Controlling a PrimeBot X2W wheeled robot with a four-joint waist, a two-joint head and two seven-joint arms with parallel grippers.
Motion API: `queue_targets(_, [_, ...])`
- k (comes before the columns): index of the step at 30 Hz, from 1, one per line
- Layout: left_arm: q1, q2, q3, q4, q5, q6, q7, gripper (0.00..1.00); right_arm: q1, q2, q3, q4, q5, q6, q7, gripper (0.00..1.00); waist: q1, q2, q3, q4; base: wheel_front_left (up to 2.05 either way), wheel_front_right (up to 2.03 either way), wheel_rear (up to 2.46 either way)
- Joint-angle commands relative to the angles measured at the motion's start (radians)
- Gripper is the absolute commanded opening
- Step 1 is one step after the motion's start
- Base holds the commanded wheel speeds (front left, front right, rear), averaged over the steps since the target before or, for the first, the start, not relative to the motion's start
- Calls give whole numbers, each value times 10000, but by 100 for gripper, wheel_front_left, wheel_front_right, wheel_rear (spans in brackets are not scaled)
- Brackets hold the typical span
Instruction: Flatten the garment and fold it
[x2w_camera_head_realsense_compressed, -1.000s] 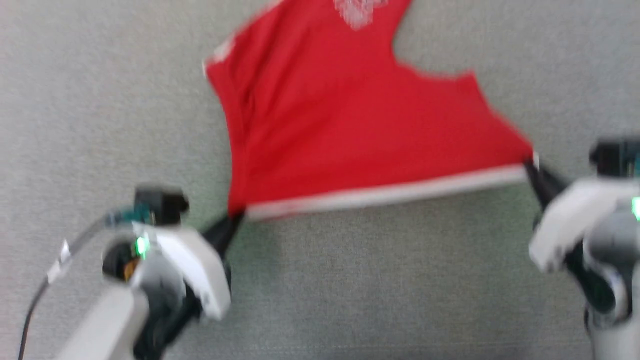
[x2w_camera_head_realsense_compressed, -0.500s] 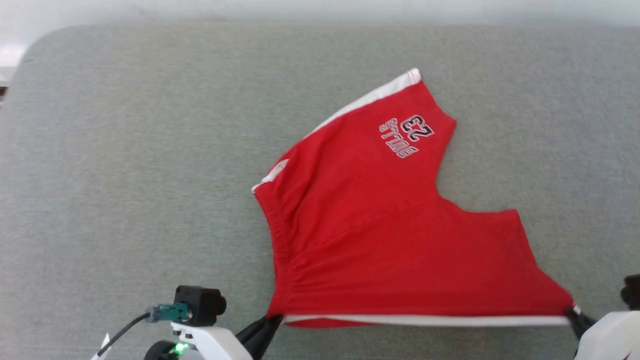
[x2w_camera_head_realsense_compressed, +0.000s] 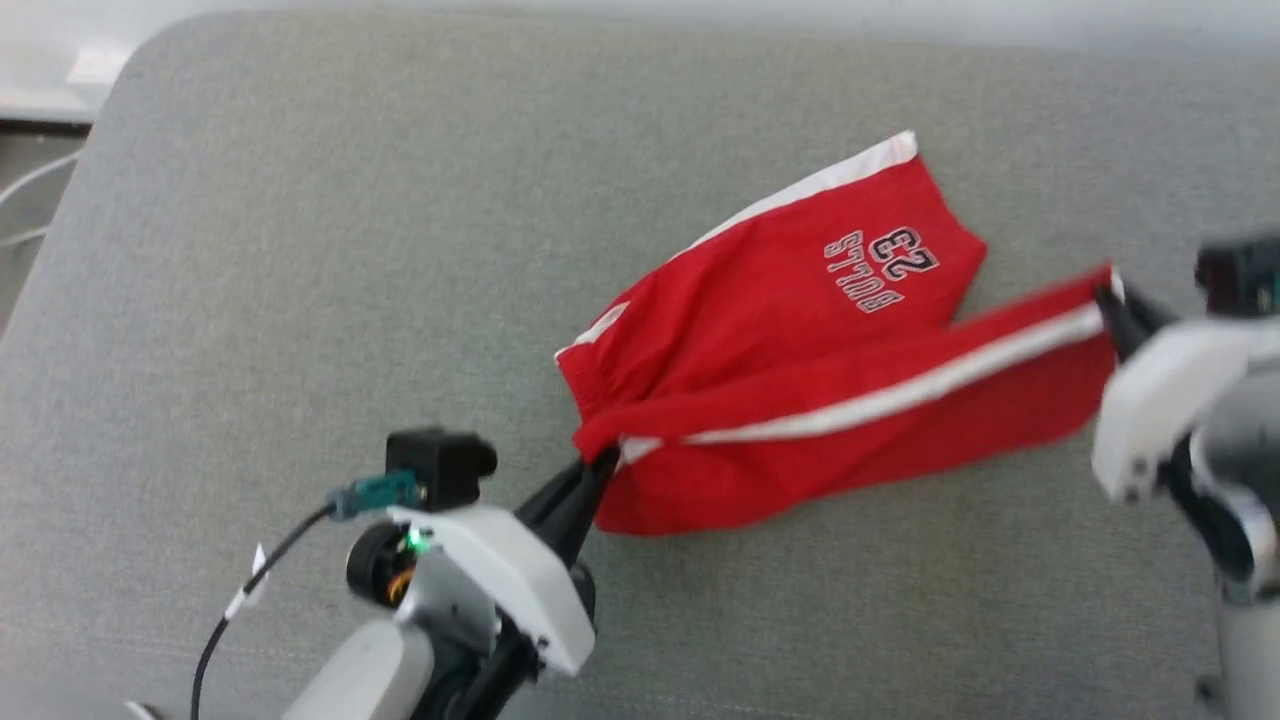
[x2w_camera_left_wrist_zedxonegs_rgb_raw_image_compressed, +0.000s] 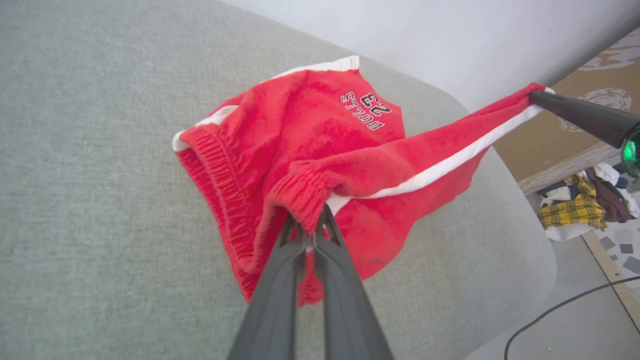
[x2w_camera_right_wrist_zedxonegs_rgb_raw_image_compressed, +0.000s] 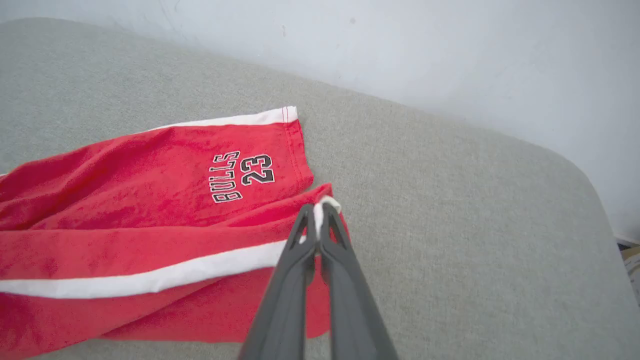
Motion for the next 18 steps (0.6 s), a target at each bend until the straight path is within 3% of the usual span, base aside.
queue_targets(1, [-308, -115, 37, 168, 50, -71, -105, 0, -556, -128, 173, 282, -35, -19, -117, 0, -1, -1, 412, 311, 0, 0, 0])
queue_targets(11, [-1891, -1257, 508, 1564, -44, 129, -989, 0, -4827, -781, 1386, 3944, -3, -19, -714, 0, -1, -1, 2037, 1174, 0, 0, 0])
queue_targets(18, [-2444, -1796, 603, 2460, -64, 39, -1669, 0, -6618, -1415, 2204, 6229, -276, -19, -1071, 0, -1, -1, 2777, 1797, 0, 0, 0])
